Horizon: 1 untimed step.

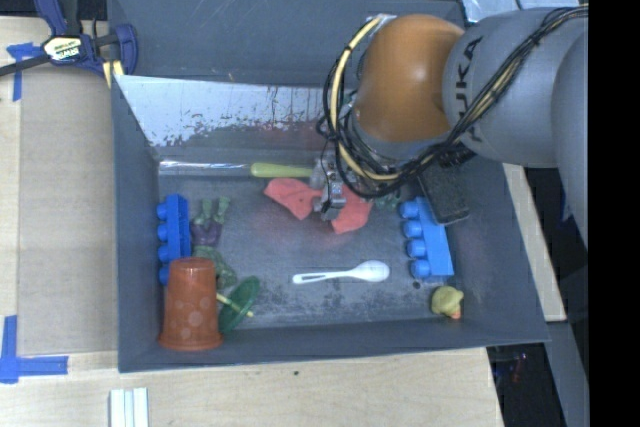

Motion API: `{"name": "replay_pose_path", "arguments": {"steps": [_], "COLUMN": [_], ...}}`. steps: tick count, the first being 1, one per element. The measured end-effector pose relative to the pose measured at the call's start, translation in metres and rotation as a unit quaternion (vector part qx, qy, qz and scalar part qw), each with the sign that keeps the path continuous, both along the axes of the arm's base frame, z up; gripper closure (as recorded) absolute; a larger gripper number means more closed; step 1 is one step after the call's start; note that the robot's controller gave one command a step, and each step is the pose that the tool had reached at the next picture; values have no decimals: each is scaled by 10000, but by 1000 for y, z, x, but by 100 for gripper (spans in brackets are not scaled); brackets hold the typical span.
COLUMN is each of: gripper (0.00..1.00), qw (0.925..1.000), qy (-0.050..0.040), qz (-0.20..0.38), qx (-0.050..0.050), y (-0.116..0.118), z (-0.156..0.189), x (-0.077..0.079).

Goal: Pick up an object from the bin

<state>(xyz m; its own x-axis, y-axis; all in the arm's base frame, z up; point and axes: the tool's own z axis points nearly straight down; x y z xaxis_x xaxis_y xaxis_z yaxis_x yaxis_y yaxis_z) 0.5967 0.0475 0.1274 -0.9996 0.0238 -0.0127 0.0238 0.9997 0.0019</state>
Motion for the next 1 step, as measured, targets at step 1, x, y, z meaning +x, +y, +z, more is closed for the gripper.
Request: {"name": "replay_pose_path", "arguments": {"steps": [1], "gripper": [100], "qw": [10000], "qy": [25], "qz": [-71], "qx": [1], "y": [-9], "z": [73], "x": [-34]}}
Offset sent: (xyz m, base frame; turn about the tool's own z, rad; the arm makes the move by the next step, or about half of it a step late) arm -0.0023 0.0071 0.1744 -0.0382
